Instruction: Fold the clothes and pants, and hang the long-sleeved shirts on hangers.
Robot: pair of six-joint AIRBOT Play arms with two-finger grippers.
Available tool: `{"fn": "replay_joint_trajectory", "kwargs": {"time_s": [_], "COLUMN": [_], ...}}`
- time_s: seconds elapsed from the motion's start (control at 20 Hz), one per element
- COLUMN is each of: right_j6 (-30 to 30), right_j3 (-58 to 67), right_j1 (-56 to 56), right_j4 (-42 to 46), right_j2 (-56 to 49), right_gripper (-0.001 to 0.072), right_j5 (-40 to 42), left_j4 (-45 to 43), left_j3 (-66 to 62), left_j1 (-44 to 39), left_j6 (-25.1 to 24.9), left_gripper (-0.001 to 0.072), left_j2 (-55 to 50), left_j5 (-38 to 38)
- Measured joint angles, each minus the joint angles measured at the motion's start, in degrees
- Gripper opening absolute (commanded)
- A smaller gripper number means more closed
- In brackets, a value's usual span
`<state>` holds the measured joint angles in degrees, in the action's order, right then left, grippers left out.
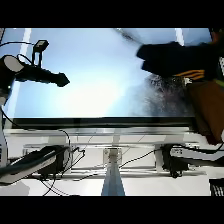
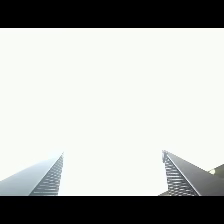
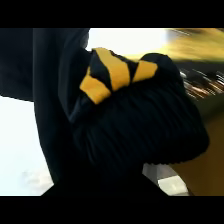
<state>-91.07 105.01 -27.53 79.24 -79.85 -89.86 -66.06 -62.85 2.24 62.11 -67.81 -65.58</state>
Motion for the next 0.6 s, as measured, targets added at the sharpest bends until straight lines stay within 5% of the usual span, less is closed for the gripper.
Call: {"fn": "replay_joint_trajectory", "kwargs": {"time_s": [0.5,0.55,0.6], "right_j6": [-5.8,-5.5,-5.2], "right_j3": [0.1,0.1,0.1], "right_j1": [-31.5,-33.5,-35.1], "right_j4": [9.0,9.2,9.4], "right_j2": [11.0,11.3,11.6], "right_gripper": [0.0046,0.018,0.0421], "right_j5": [-12.9,-13.0,-12.9], "left_j4": [1.2,1.2,1.2], "left_j3": [-0.1,-0.1,-0.1], "left_j1": [0.0,0.0,0.0], "left_j6": [0.0,0.0,0.0], "left_gripper": [0.0694,0.0694,0.0694], "left_j2": [1.0,1.0,1.0], "left_j5": [0.2,0.2,0.2]}}
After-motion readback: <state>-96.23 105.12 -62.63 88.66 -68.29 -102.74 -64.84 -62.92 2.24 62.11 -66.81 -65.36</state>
